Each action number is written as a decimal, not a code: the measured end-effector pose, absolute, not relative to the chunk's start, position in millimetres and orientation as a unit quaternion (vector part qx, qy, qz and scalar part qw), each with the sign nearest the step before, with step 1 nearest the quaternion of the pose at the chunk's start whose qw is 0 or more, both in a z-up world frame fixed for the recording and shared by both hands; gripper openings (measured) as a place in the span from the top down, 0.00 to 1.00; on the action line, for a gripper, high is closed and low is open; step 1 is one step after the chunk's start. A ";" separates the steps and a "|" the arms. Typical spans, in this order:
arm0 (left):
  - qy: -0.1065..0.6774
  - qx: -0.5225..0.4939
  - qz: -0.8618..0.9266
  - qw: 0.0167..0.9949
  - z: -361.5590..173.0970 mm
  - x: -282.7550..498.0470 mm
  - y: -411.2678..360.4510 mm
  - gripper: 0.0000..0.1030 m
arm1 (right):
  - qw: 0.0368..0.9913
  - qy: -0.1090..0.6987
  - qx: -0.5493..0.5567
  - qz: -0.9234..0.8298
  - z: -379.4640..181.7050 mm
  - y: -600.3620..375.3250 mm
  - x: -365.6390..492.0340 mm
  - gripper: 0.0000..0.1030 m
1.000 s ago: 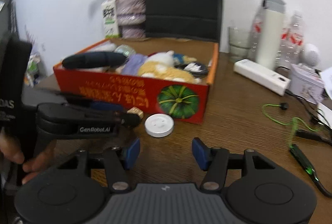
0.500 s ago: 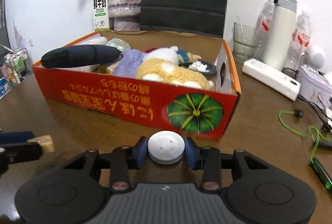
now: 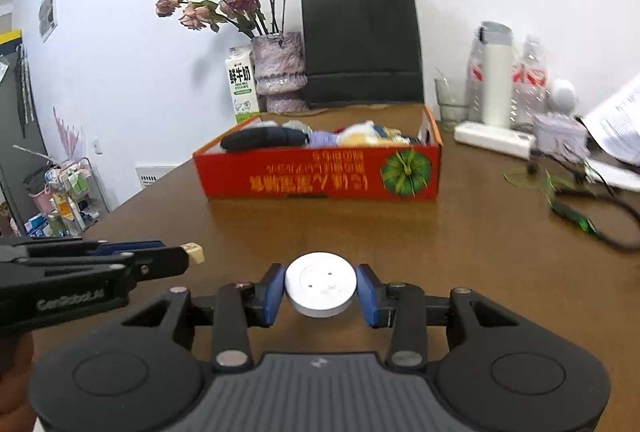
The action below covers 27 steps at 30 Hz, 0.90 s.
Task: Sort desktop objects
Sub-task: 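Carry the yellow bar and white container into the cardboard box and open both tools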
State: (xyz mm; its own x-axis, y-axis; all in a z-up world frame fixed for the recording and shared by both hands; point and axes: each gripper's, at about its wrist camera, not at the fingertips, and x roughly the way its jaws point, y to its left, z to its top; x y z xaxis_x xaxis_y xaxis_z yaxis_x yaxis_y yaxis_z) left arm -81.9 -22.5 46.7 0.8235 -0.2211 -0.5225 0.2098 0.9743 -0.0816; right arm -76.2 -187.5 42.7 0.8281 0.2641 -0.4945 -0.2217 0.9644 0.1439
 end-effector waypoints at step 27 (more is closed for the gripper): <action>0.266 -0.056 -0.147 0.951 141.8 132.5 -24.6 0.78 | 0.960 0.259 0.030 0.102 145.7 -229.6 124.9 0.63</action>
